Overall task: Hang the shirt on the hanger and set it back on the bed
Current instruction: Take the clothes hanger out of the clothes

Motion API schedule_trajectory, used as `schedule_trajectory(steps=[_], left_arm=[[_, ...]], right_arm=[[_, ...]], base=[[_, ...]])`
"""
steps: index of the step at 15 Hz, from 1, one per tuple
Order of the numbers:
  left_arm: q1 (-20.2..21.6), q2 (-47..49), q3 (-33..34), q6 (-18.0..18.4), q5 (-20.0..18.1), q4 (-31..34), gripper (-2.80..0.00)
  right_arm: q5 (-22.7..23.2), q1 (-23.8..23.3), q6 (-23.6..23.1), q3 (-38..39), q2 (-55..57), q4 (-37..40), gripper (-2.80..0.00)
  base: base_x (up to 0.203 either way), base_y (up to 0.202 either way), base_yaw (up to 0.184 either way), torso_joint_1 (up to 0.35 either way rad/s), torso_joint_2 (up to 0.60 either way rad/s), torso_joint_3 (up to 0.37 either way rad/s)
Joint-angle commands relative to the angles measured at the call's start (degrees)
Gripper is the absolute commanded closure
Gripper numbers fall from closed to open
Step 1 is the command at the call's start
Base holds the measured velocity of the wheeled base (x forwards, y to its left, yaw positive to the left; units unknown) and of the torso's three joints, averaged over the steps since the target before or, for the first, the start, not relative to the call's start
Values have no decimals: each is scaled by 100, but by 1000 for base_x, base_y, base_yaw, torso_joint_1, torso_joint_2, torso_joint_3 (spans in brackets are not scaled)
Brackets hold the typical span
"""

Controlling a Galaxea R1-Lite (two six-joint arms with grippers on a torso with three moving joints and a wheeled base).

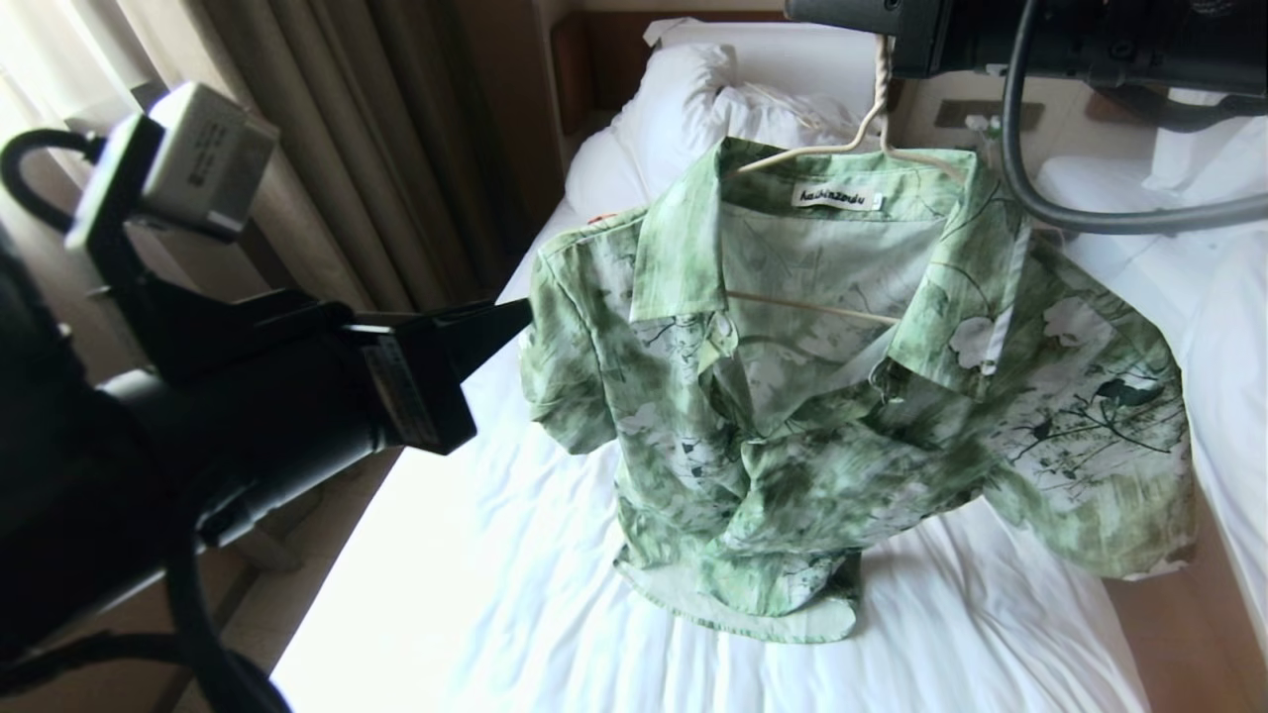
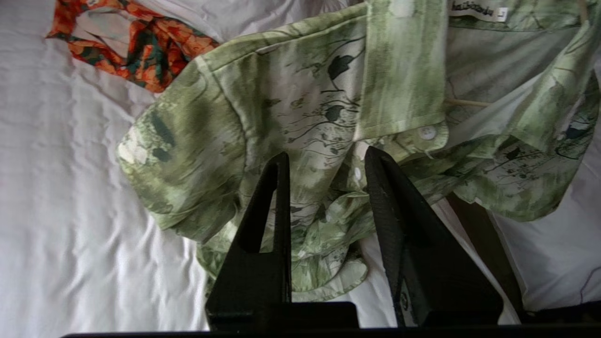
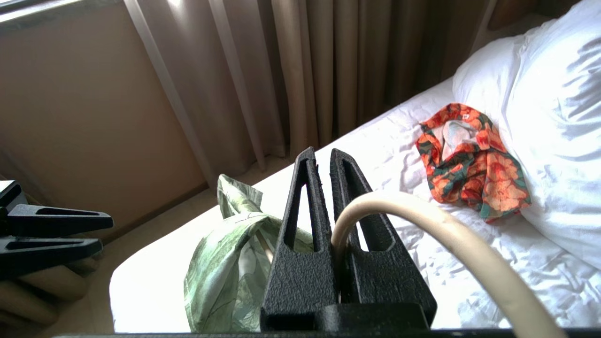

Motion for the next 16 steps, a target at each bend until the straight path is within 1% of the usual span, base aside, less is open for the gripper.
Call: schedule_trajectory(steps=[1,3,6,9,12,16], left_arm=[[-24,643,-176,-8,-200,-138,-280],[-50,1050,-276,-20,-256,-360,-280],[-48,1716,-386,6,-263,-951,-280],[-130,2182,-608,54,-121,-1321,-280],[-178,2359,-882,65,-6,-1354,-280],[-377,2406,-1130,87,70,-1345,-280]], right_arm=[[23,-75,-16,-21,173,-6,0],[35,-75,-18,-21,209,-25,0],[62,-67,-18,5,234,-42,0],[70,-58,-18,5,210,-51,0],[70,-58,-18,14,156,-42,0],[61,-58,-18,45,116,-16,0]], base=[[0,0,0,0,0,0],[0,0,0,0,0,0],[0,0,0,0,0,0],[0,0,0,0,0,0],[0,0,0,0,0,0],[0,0,0,0,0,0]])
